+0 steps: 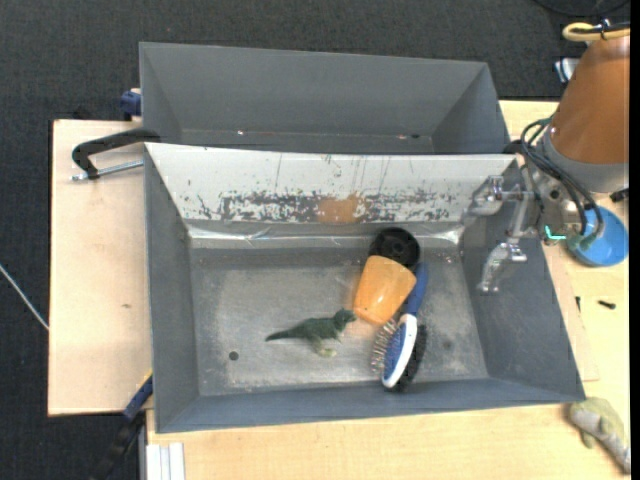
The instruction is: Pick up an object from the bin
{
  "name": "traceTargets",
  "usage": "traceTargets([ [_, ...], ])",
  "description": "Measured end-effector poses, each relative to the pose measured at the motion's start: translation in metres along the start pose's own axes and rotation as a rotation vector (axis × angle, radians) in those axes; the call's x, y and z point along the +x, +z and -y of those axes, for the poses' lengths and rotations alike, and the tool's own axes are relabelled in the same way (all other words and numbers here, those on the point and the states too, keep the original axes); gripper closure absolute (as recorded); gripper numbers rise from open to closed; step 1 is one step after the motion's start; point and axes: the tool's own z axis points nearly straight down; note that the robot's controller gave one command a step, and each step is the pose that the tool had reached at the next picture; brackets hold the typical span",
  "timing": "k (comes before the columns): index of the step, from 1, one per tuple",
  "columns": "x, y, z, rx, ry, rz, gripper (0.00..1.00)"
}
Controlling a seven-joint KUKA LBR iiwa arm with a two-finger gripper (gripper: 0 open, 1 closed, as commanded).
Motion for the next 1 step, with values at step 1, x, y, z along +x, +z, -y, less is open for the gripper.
traceTargets([
  [1,-0.0166,0.1343,-0.0577,0.003,-0.013,0.021,0.00],
])
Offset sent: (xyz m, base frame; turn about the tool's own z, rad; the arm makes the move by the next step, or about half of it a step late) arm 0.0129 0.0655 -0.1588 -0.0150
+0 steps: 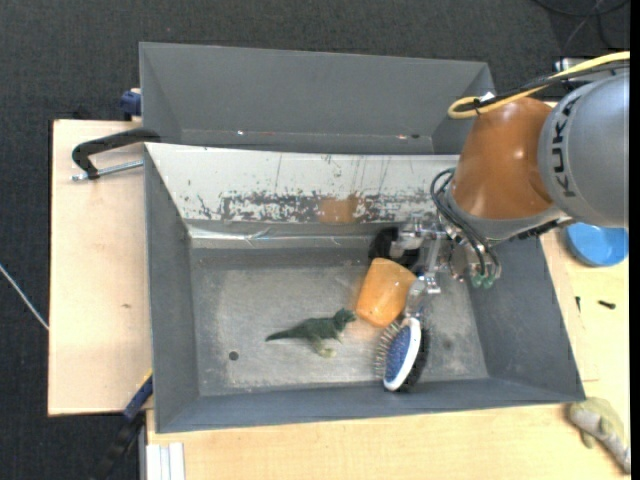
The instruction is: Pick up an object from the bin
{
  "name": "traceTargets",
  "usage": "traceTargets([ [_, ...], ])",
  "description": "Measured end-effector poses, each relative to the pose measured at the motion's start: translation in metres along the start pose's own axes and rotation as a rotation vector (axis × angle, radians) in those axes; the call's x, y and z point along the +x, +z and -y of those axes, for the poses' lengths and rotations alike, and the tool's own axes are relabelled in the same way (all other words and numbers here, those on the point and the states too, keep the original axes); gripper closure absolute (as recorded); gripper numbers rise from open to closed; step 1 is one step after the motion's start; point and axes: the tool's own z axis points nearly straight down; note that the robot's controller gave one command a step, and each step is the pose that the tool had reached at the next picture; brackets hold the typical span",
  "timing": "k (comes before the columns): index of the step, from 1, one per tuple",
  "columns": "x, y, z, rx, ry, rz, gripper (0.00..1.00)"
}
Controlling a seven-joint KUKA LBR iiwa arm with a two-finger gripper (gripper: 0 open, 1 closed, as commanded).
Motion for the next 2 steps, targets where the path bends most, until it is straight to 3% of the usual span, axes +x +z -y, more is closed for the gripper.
traceTargets([
  [1,0.001,0.002,0.000,0.000,0.000,-0.003,1.00],
  [2,-0.007,-0.125,0.000,-0.001,0.065,-0.001,1.00],
])
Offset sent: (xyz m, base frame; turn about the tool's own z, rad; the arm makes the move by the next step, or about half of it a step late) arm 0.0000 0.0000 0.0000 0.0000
